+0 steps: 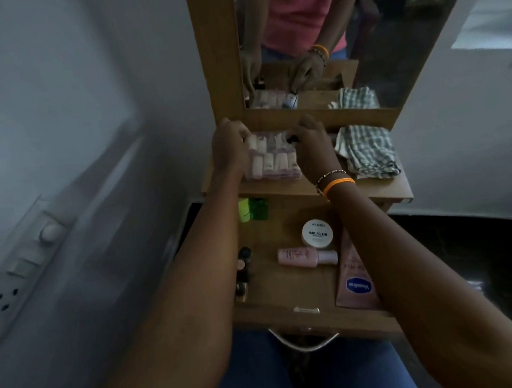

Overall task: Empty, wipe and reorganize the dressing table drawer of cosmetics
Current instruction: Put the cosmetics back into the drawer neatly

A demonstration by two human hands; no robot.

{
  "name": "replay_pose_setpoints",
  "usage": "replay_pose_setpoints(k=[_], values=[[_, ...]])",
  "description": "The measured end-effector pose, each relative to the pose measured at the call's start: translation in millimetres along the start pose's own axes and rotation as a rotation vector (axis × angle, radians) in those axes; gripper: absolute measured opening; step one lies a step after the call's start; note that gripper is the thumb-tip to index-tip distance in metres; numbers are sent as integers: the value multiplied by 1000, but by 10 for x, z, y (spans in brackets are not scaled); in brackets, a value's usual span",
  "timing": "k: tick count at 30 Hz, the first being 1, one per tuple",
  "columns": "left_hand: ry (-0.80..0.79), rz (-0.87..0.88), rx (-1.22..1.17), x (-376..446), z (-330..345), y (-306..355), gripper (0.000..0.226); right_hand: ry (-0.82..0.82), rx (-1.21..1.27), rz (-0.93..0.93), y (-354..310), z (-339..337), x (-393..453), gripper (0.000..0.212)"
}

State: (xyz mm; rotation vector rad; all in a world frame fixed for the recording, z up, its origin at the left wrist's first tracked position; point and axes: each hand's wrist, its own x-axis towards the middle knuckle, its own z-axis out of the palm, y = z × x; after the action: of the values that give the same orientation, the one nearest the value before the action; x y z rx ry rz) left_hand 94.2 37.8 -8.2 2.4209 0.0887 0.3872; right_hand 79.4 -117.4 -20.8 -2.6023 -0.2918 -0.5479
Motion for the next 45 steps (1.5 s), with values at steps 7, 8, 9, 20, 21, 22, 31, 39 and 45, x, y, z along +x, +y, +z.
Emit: replay_pose_setpoints(k=[7, 8, 9, 20, 21, 22, 31, 39, 45], values=[[172, 34, -274, -232, -505, -22, 27, 302, 305, -8, -386, -90, -509, 20], [153, 46, -314, -336, -575, -33, 26, 298, 379, -10, -466, -82, -613, 21], [124, 49, -347, -467, -620, -53, 25, 269, 450, -3, -536, -59, -714, 23], [-115, -36, -182, -1300, -386, -566, 20, -42, 511, 24, -652, 504, -1200, 27], [-128, -32, -168, -1301, -339, -603, 21, -57, 498, 39, -628, 551, -1223, 27], [-146, -37, -157, -1298, -288, -647, 22, -77, 484, 53, -603, 594, -1247, 27], [-115, -119, -228, -1428, -16, -864, 32, -231, 434, 83, -503, 737, -1321, 28], [-100, -114, -235, -1552, 1, -902, 45, -321, 452, 131, -504, 786, -1391, 31], [-135, -96, -127, -1597, 36, -975, 37, -358, 442, 107, -509, 794, -1444, 30]])
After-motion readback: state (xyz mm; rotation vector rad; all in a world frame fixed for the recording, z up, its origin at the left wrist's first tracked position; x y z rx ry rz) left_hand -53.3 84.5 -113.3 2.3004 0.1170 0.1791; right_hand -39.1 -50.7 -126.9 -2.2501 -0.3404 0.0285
